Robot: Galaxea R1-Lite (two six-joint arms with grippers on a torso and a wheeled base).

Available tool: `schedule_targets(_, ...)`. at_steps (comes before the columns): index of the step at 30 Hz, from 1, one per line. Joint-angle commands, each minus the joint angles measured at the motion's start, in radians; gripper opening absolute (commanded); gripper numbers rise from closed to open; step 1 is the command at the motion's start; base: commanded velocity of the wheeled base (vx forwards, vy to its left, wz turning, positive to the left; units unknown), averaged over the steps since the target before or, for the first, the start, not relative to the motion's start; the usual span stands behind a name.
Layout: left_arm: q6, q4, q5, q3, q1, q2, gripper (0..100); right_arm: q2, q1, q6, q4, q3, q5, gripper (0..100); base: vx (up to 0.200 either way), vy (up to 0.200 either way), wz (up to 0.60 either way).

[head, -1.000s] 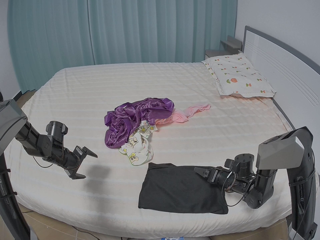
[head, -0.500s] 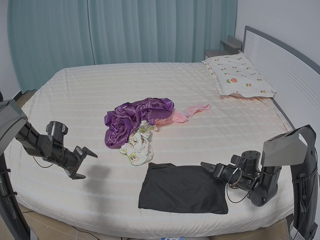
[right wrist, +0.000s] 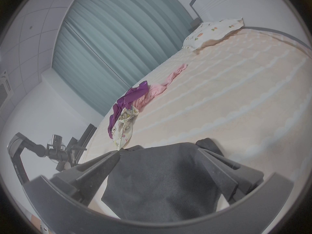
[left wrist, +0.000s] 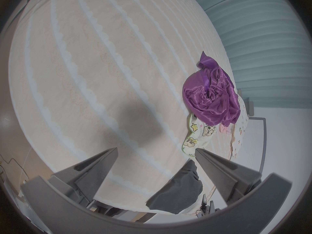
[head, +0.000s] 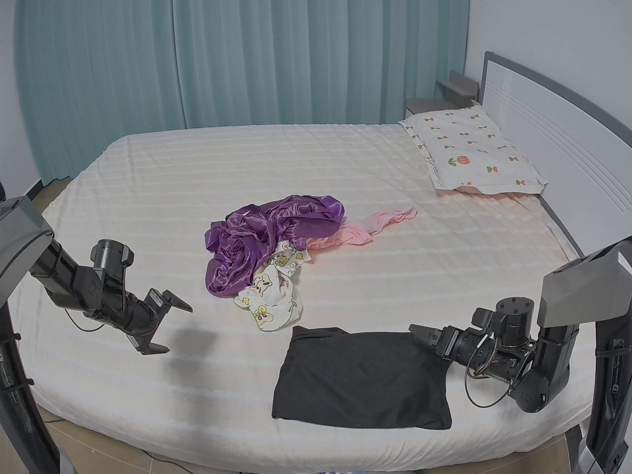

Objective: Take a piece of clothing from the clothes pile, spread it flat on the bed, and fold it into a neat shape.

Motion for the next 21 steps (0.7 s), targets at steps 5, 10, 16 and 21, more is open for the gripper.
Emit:
schedule_targets(5,0.001,0.000,0.000,0.001,0.000,0.001,100,0.049,0.135,0.061,-0.015,0.003,0.005,100,0.000,0.000,0.00)
schedule_targets(10,0.001,0.000,0.000,-0.001,0.000,0.001,100,0.073,0.141,0.073,-0.014,0.009,0.007,100,0.000,0.000,0.00)
schedule_targets(16,-0.001,0.001,0.000,-0.001,-0.001,0.001,100,0.076,0.136,0.073,0.000,0.029,0.007,100,0.000,0.000,0.00)
schedule_targets(21,-0.001,0.001,0.001,-0.001,-0.001,0.001,100,0.044,0.130,0.081,-0.015,0.025,0.004,100,-0.200,0.000,0.00)
